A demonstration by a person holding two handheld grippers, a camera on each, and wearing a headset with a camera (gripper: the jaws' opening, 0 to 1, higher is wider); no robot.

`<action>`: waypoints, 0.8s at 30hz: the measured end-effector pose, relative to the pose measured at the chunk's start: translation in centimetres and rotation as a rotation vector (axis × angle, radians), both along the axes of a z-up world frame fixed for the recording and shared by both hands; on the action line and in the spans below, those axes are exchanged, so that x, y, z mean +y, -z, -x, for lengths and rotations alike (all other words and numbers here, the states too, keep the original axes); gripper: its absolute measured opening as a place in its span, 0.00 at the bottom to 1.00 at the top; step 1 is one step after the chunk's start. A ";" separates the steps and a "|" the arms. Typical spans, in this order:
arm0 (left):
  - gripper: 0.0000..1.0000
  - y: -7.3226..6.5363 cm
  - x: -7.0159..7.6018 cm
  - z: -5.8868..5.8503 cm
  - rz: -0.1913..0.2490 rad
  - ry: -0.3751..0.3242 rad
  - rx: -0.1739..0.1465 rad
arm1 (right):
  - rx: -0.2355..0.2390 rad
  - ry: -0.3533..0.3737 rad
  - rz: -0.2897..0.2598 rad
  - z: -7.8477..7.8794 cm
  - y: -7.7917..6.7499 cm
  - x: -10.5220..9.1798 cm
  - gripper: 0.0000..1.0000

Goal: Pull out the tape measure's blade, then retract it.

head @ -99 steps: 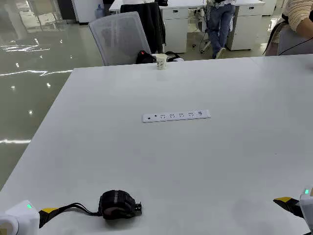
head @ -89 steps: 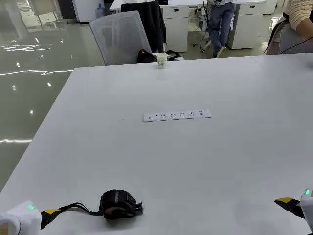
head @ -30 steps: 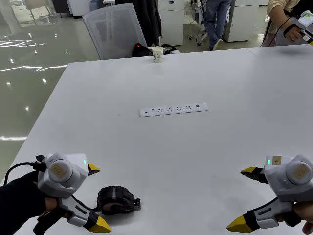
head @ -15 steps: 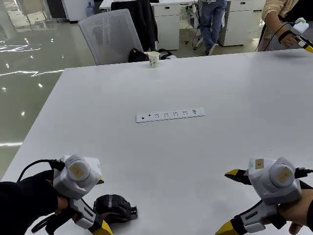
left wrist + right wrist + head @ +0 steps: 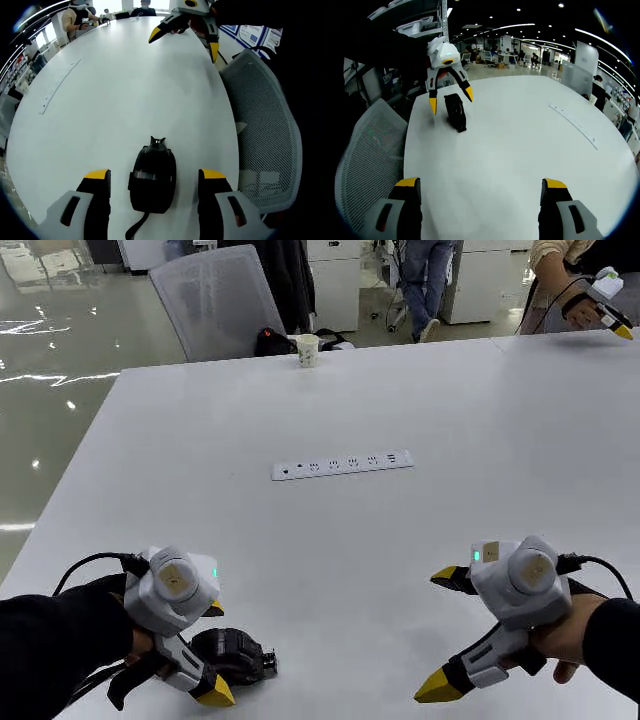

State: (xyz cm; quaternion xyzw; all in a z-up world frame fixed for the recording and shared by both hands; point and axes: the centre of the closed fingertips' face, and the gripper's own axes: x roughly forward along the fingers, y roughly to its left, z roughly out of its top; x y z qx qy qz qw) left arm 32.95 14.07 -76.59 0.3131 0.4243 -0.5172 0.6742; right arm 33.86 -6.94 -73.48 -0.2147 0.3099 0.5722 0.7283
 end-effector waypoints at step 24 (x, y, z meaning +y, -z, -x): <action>0.33 1.0 -0.7 -0.6 -0.065 0.041 -0.016 | 0.010 -0.037 -0.013 -0.3 1.4 5.3 1.00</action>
